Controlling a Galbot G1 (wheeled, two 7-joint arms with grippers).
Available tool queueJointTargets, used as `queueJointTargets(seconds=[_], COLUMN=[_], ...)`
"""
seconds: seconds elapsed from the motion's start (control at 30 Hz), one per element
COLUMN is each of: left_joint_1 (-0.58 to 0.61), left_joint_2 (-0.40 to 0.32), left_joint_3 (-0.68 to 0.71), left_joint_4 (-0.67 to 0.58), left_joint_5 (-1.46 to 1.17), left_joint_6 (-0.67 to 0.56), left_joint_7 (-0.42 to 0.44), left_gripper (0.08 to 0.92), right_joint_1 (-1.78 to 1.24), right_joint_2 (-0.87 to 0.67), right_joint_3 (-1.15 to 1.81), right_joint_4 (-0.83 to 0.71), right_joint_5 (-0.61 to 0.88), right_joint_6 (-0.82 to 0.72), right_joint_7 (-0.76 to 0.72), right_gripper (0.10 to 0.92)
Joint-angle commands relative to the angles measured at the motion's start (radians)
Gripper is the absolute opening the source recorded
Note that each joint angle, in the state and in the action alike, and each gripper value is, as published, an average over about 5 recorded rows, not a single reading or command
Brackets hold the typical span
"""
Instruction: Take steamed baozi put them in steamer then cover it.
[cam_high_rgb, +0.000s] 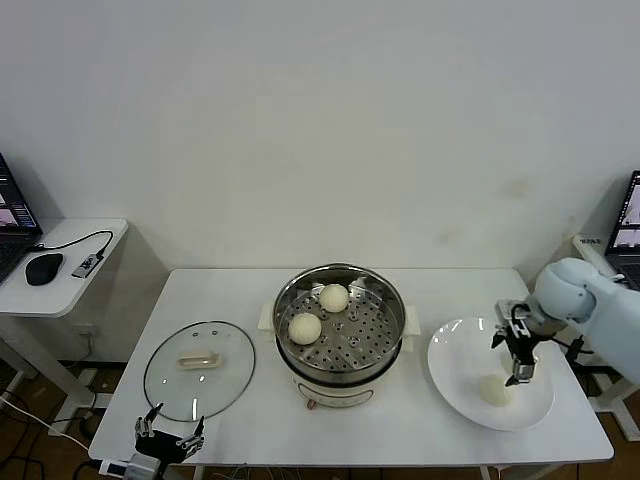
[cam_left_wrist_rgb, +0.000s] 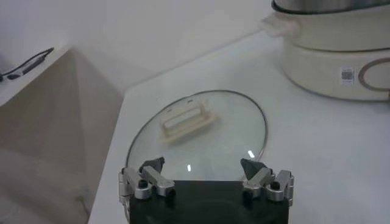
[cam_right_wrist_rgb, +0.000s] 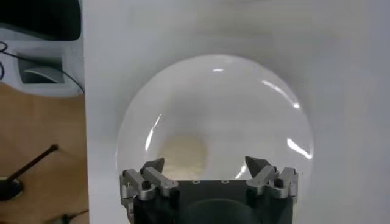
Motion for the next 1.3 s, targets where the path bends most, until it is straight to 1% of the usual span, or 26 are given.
queueJointTargets(seconds=[0.03,0.7,1.3], left_joint_1=[-0.003,-0.011,-0.024], left_joint_2=[-0.001,-0.006,-0.004], left_joint_3=[0.003,0.013,0.015], left_joint_4=[0.01,0.032,0.049], left_joint_5=[0.003,0.019,0.019], left_joint_6=[0.0,-0.003,-0.003], left_joint_7=[-0.001,-0.002,-0.001], left_gripper=[0.823,0.823,0.823], right_joint_1=[-0.106,-0.189,-0.182], right_joint_2=[0.006,0.036,0.055], right_joint_3=[0.065,0.107,0.101], right_joint_4=[-0.024,-0.045,-0.07], right_joint_5=[-0.051,-0.087,-0.078], right_joint_6=[0.014,0.019,0.02], right_joint_7=[0.009,0.039,0.084], right_gripper=[0.823,0.823,0.823])
